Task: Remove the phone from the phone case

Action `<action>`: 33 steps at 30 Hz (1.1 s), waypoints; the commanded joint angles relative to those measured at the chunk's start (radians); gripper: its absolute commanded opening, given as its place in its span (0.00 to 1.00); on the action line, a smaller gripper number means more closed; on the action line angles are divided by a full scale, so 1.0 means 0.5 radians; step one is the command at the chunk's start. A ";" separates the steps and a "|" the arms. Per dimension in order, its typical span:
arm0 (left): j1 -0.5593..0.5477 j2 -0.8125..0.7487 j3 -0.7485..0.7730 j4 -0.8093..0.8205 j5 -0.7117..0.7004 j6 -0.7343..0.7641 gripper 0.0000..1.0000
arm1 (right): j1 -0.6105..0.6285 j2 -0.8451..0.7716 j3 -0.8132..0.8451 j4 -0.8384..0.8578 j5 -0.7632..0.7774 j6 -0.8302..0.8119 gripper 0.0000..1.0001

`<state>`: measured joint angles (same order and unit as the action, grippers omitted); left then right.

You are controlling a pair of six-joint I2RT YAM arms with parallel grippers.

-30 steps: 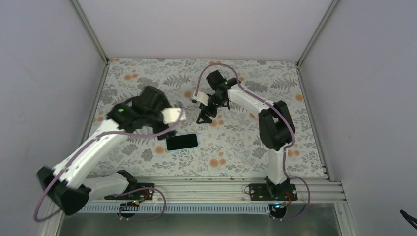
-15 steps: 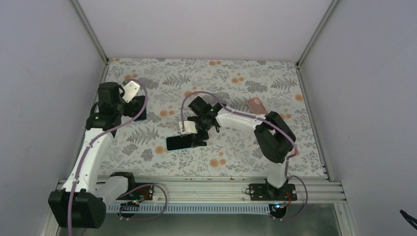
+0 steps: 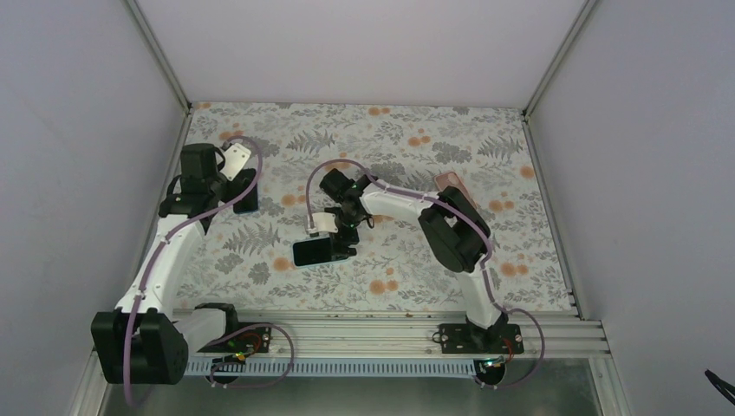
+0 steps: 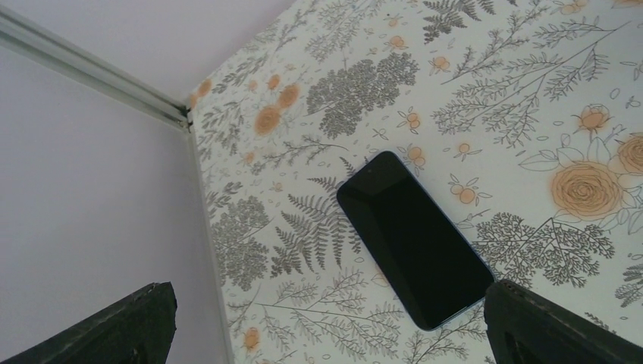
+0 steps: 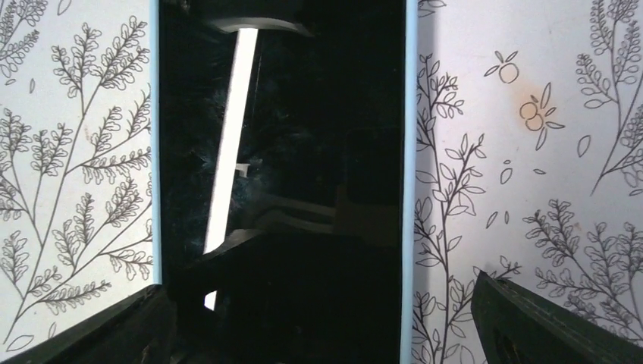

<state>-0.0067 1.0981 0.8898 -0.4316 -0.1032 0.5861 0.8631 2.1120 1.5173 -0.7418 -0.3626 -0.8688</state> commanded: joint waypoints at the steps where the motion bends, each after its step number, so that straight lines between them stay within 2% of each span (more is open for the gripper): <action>1: 0.013 0.020 0.010 -0.020 0.081 -0.030 1.00 | 0.017 0.061 0.052 -0.238 -0.100 0.024 1.00; 10: 0.013 0.021 -0.042 -0.029 0.114 -0.051 1.00 | 0.007 0.165 0.270 -0.587 -0.320 0.076 1.00; 14: 0.013 0.016 -0.066 -0.019 0.103 -0.049 1.00 | 0.028 0.129 0.231 -0.566 -0.267 0.135 1.00; 22: 0.013 0.066 -0.067 0.001 0.036 -0.102 1.00 | 0.156 -0.001 -0.233 -0.001 0.359 0.390 1.00; 30: 0.013 0.089 -0.078 -0.008 0.044 -0.141 1.00 | 0.241 0.040 -0.395 0.154 0.598 0.435 0.99; 32: 0.012 0.087 -0.082 -0.008 0.039 -0.153 1.00 | 0.252 0.068 -0.416 0.172 0.670 0.436 0.93; 33: 0.012 0.086 -0.083 -0.015 0.042 -0.158 1.00 | 0.253 0.080 -0.416 0.177 0.684 0.437 0.82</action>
<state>-0.0067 1.1439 0.8589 -0.4435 -0.0772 0.5346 0.9756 2.0457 1.3861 -0.6453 -0.1852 -0.6731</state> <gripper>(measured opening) 0.995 0.947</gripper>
